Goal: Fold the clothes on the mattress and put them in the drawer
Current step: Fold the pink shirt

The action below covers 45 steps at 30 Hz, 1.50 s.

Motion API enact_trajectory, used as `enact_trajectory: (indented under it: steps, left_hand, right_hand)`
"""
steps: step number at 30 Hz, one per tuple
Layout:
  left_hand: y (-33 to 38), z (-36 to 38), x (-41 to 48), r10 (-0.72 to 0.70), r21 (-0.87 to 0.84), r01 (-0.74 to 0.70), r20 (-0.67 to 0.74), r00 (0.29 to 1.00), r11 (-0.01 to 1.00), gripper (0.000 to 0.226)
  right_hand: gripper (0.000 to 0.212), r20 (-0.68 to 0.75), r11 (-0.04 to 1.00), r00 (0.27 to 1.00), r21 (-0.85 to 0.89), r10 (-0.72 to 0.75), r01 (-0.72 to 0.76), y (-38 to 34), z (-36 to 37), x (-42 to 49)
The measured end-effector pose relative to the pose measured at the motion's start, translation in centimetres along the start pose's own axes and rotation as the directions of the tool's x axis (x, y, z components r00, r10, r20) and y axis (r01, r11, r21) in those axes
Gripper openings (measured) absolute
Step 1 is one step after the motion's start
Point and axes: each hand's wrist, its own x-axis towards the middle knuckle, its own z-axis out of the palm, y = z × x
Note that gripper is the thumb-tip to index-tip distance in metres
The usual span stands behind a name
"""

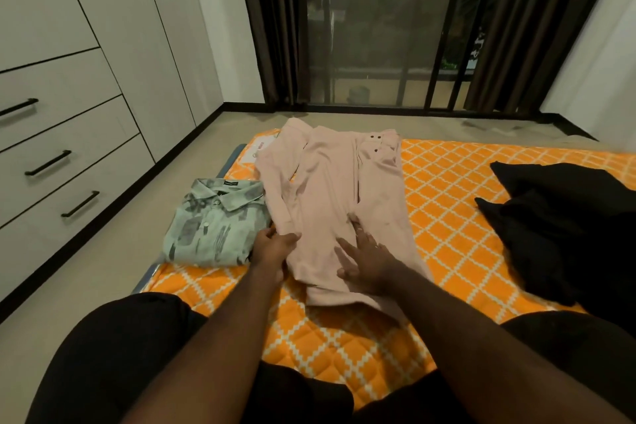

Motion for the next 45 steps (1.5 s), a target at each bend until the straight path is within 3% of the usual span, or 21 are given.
enact_trajectory:
  steps: [2,6,10,16,19,22,25,31,37,40,45]
  left_hand:
    - [0.5,0.0,0.2,-0.095,-0.085,0.109,0.153,0.984,0.990,0.045]
    - [1.4,0.2,1.0,-0.149,-0.074,0.169,0.224,0.963,0.983,0.028]
    - [1.8,0.6,1.6,-0.164,-0.090,0.192,0.254,0.953,0.977,0.024]
    - [2.5,0.8,2.9,-0.073,-0.347,0.216,0.381,0.922,0.913,0.031]
    - [2.2,0.9,4.4,-0.056,-0.374,0.201,0.365,0.929,0.905,0.036]
    - [1.9,1.0,5.7,-0.021,-0.426,0.173,0.339,0.941,0.888,0.068]
    - [2.0,2.3,5.5,0.049,-0.449,0.122,0.349,0.936,0.885,0.072]
    - [2.2,6.8,3.2,0.101,-0.341,0.077,0.476,0.874,0.937,0.060]
    - [1.6,10.1,0.2,0.039,-0.231,0.111,0.563,0.826,0.967,0.059]
    - [1.4,10.8,-1.0,0.020,-0.267,0.164,0.574,0.819,0.950,0.048]
    - [0.7,10.2,-1.9,-0.051,-0.266,0.278,0.630,0.775,0.923,0.029]
  right_hand:
    - [0.086,-0.069,0.999,0.998,0.037,-0.007,0.009,0.2,0.4,0.1]
    - [0.081,-0.265,0.999,0.964,0.034,0.022,-0.013,0.4,0.7,0.9]
    - [0.072,-0.306,0.996,0.952,-0.085,-0.010,-0.017,0.5,-0.7,2.7]
    - [0.046,-0.358,0.984,0.933,-0.175,-0.050,-0.014,1.9,0.3,5.2]
    - [0.054,-0.349,0.996,0.935,-0.034,0.069,-0.086,2.3,1.1,5.6]
    - [0.062,-0.298,0.983,0.937,0.090,0.179,-0.159,2.2,1.4,5.9]
    - [0.063,-0.282,0.971,0.931,0.127,0.230,-0.202,2.4,1.4,6.1]
    - [0.061,-0.274,0.963,0.929,0.170,0.250,-0.209,2.4,1.6,6.2]
    - [0.074,-0.248,0.969,0.943,0.167,0.220,-0.183,2.4,1.5,5.8]
    - [0.095,-0.219,0.977,0.953,0.079,0.209,-0.196,2.6,1.8,6.0]
    - [0.094,-0.217,0.982,0.958,0.054,0.188,-0.180,2.6,2.3,6.1]
